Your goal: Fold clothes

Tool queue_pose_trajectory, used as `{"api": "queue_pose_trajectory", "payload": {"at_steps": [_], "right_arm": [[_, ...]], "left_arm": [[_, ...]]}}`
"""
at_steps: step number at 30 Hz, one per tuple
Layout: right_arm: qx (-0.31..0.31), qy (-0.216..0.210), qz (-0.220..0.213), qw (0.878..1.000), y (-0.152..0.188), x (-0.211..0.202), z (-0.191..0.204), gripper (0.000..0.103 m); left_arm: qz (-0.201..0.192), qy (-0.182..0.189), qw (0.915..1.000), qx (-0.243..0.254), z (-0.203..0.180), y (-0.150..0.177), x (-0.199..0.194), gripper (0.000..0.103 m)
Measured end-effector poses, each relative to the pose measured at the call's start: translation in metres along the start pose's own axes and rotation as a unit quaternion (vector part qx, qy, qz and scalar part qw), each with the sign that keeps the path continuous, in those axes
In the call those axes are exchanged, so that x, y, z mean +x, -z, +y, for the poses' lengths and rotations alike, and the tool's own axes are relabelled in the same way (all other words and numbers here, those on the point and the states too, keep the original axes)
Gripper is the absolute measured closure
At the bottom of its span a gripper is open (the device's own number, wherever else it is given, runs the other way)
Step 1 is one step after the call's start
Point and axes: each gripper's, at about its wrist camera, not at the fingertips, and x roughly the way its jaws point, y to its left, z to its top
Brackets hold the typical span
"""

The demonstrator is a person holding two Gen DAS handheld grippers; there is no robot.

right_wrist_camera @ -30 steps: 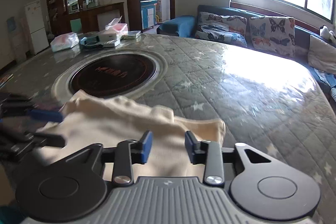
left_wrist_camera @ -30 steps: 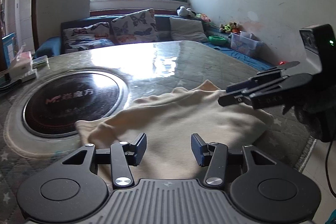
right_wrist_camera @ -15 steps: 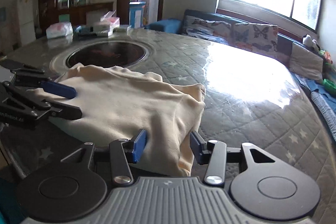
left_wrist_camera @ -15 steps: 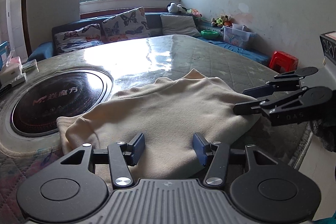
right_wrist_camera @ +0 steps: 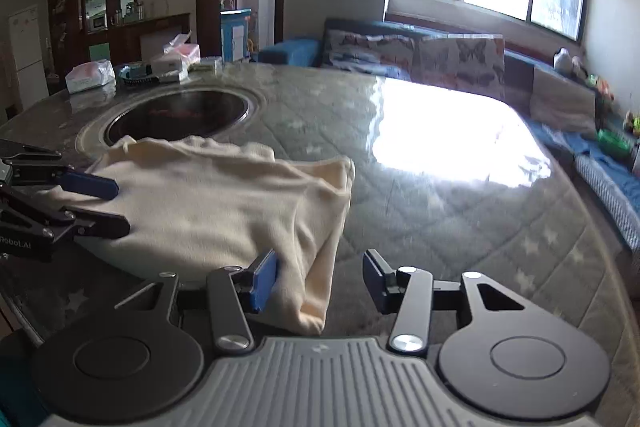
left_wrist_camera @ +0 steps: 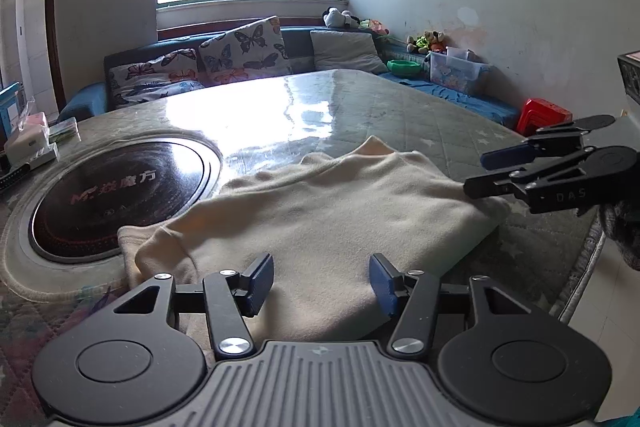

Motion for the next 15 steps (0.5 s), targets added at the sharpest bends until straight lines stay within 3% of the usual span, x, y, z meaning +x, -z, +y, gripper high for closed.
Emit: {"api": "queue_pose_trajectory", "payload": {"at_steps": [5,11,15], "right_arm": [[-0.014,0.009,-0.011,1.000,-0.017,0.016,-0.003,0.054],[-0.020,0.033,0.019,0.999,-0.016,0.050,-0.009,0.055],[-0.021,0.036,0.008,0.999,-0.025,0.049,-0.011,0.055]], "left_arm": [[-0.001,0.006,1.0000,0.001,-0.005,-0.003,0.002,0.046],[0.008,0.006,0.9999,0.001,-0.004,0.004,0.007,0.045],[0.008,0.005,0.9999,-0.006,0.000,0.004,0.007,0.045]]}}
